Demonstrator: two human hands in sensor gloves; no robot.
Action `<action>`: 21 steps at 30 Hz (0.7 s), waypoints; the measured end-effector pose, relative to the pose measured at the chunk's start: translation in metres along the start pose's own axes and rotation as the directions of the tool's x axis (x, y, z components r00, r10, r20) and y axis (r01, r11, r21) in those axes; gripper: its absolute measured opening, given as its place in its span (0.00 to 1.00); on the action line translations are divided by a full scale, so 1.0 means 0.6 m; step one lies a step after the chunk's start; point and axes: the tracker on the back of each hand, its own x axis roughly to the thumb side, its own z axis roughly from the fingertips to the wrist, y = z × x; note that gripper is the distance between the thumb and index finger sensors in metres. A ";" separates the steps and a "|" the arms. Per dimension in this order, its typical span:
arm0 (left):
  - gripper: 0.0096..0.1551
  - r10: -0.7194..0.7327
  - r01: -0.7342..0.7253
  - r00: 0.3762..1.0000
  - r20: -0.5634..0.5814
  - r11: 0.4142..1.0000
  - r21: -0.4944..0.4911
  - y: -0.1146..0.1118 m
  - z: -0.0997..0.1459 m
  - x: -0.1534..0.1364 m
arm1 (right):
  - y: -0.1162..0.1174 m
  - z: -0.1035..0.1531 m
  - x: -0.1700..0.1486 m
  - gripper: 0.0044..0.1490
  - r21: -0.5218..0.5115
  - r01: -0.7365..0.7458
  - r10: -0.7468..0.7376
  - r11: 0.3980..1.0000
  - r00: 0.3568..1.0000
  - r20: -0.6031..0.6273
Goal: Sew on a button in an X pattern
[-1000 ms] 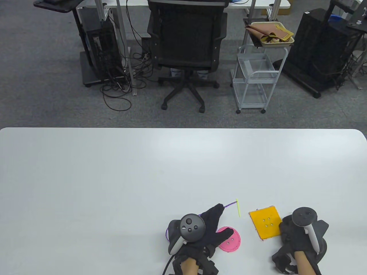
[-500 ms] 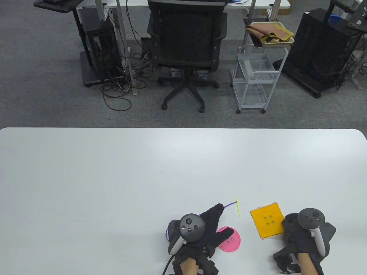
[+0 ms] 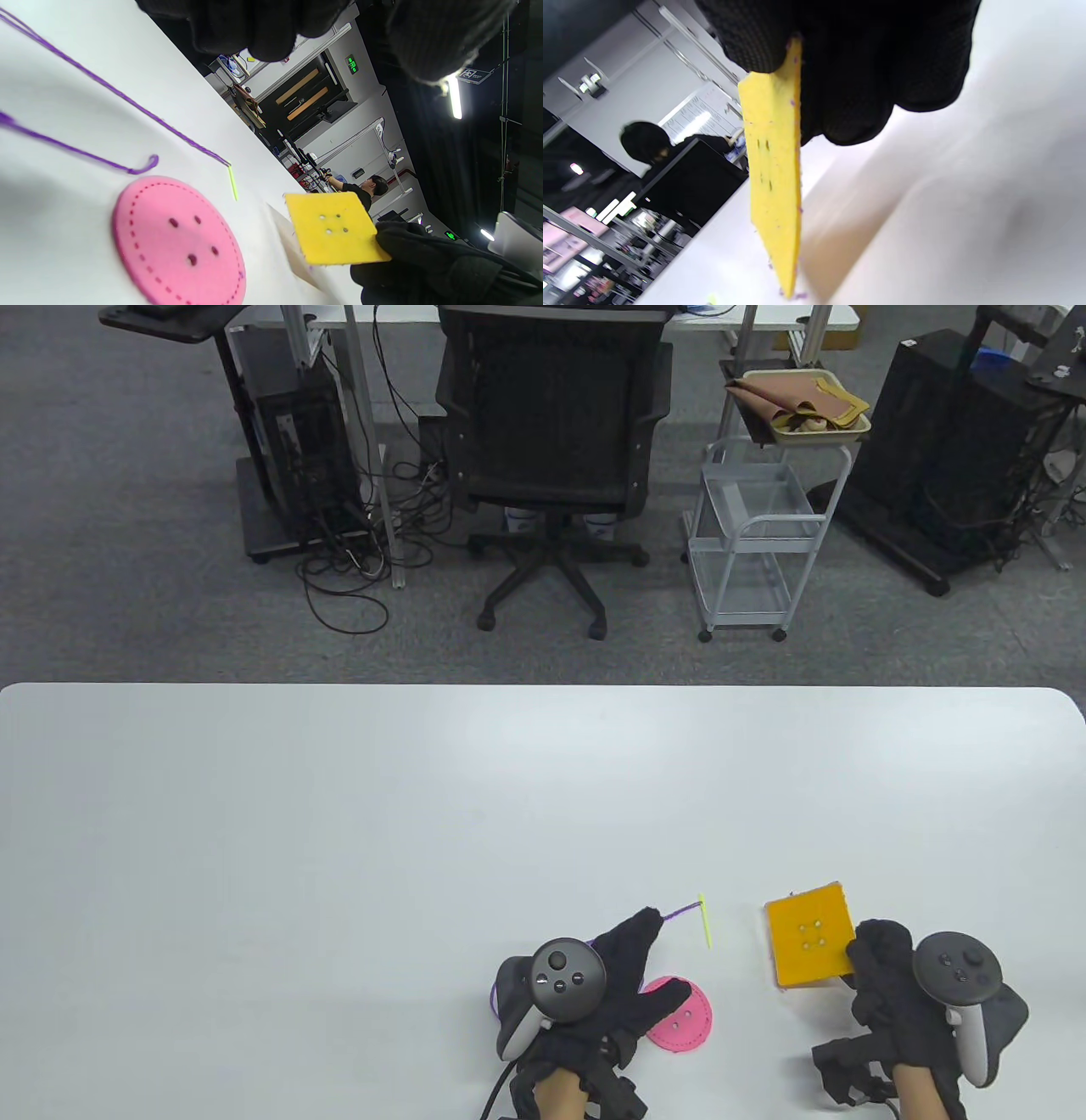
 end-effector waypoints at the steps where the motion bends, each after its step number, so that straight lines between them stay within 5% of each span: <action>1: 0.50 0.000 0.000 1.000 0.000 1.000 0.000 0.000 0.000 0.000 | -0.002 0.002 0.002 0.23 -0.001 0.032 -0.032 0.999 0.999 0.014; 13: 0.50 -0.008 0.008 1.000 -0.004 1.000 -0.001 -0.001 -0.001 -0.001 | -0.001 0.015 0.019 0.27 0.121 0.350 -0.367 0.929 0.912 0.181; 21: 0.49 -0.012 0.012 1.000 -0.006 1.000 -0.003 -0.002 -0.002 -0.002 | 0.010 0.014 0.019 0.26 0.238 0.509 -0.549 0.827 0.821 0.155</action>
